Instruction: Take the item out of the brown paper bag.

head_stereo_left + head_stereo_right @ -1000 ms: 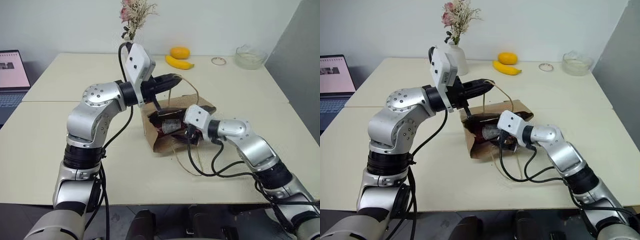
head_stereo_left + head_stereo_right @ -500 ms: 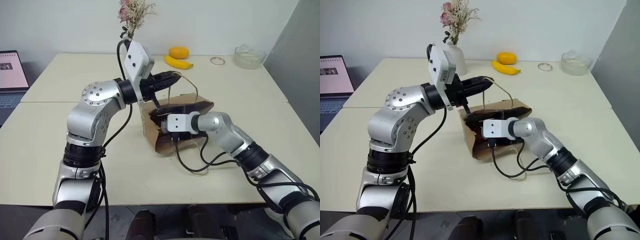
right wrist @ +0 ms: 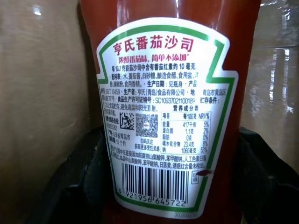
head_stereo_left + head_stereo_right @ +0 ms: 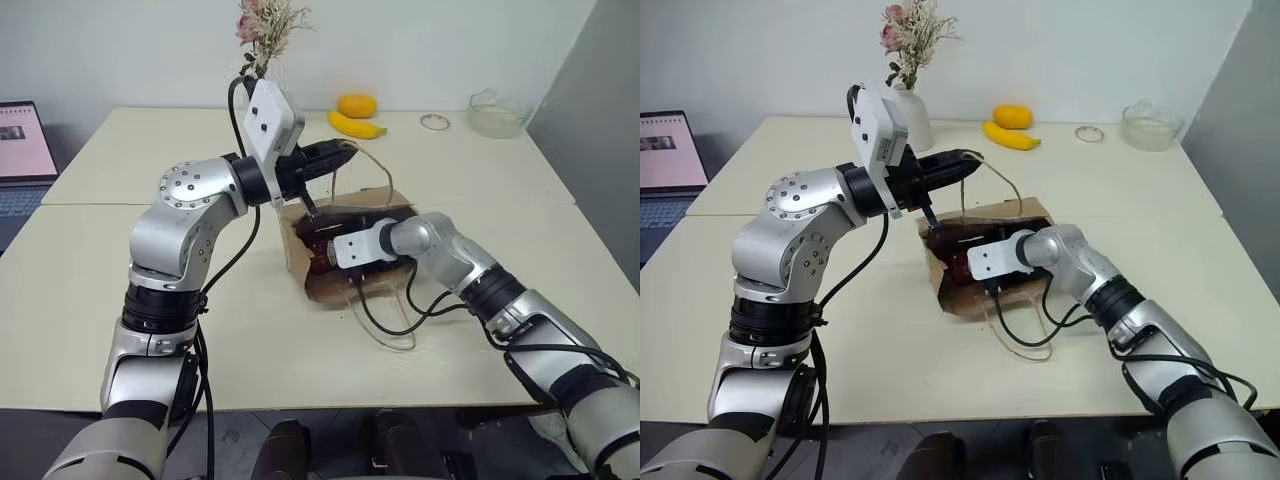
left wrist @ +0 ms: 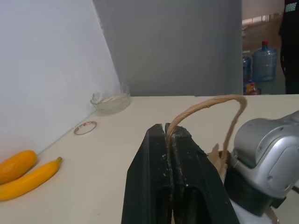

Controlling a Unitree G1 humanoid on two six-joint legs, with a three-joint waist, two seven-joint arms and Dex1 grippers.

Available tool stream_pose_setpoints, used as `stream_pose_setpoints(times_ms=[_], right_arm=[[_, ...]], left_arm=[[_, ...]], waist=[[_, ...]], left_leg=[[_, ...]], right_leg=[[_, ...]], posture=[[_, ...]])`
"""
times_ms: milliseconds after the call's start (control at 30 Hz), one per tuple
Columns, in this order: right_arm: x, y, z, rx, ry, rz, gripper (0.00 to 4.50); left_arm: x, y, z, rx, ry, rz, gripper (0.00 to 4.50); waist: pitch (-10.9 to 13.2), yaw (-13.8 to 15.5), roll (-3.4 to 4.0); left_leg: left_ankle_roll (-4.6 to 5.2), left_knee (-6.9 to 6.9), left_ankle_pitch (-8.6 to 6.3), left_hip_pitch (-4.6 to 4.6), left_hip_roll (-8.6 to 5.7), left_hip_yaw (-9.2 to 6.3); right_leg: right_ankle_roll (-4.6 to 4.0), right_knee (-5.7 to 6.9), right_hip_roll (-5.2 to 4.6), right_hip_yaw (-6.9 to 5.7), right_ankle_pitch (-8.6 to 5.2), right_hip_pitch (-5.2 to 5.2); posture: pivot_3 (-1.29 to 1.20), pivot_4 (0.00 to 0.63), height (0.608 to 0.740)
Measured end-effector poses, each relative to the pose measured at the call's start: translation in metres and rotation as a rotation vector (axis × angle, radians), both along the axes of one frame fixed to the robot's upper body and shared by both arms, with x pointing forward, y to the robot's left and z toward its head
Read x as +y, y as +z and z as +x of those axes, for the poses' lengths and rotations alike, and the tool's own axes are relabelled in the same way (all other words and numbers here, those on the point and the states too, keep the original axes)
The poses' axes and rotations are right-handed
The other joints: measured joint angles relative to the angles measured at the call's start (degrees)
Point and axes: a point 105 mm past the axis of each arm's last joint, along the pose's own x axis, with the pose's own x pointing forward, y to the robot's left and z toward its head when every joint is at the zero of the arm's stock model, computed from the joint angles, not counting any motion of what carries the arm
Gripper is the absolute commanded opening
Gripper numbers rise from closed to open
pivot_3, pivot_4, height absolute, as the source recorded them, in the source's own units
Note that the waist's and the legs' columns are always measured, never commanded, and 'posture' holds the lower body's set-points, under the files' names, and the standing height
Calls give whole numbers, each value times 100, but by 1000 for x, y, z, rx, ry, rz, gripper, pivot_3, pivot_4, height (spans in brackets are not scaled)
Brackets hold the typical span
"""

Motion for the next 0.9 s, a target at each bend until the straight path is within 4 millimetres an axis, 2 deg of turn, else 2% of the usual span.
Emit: stream_pose_setpoints(times_ms=[133, 333, 433, 633, 800, 900], right_arm=[[-4, 13, -13, 30, 57, 69, 3124], [-12, 49, -33, 52, 143, 156, 3124], [-14, 60, -44, 93, 178, 194, 3124], [-18, 76, -71, 338, 217, 377, 3124], [-31, 76, -72, 300, 207, 296, 3124], [-30, 75, -74, 310, 223, 298, 3124]], left_arm=[[3, -3, 5, 13, 23, 1, 0], [5, -2, 8, -3, 44, 3, 0], [5, -3, 9, -3, 48, 4, 0], [9, -4, 14, -1, 72, 4, 0], [7, -7, 16, 2, 75, 5, 0], [5, -6, 16, -4, 71, 0, 0]], waist=[[3, -15, 2], [4, -13, 2], [4, -12, 2], [4, 2, 2], [4, -1, 2], [4, -5, 2]], left_leg=[[0, -1, 0, -1, 2, 2], [0, -1, 0, 3, 4, -1], [0, -1, 0, 3, 4, -2], [0, -1, 0, 2, 3, 0], [0, -1, 0, 2, 1, 1], [0, -1, 0, 2, 3, 1]], right_leg=[[-9, -1, -1, 2, 6, -3], [-2, 2, -1, -1, 1, -2], [4, 2, 0, -2, -2, -1], [-9, 0, -16, -2, 5, -1], [5, 0, -10, -4, -3, 0], [5, -1, -9, -2, -3, -1]], posture=[[0, 150, 740], [0, 150, 740], [0, 150, 740], [0, 150, 740], [0, 150, 740], [0, 150, 740]])
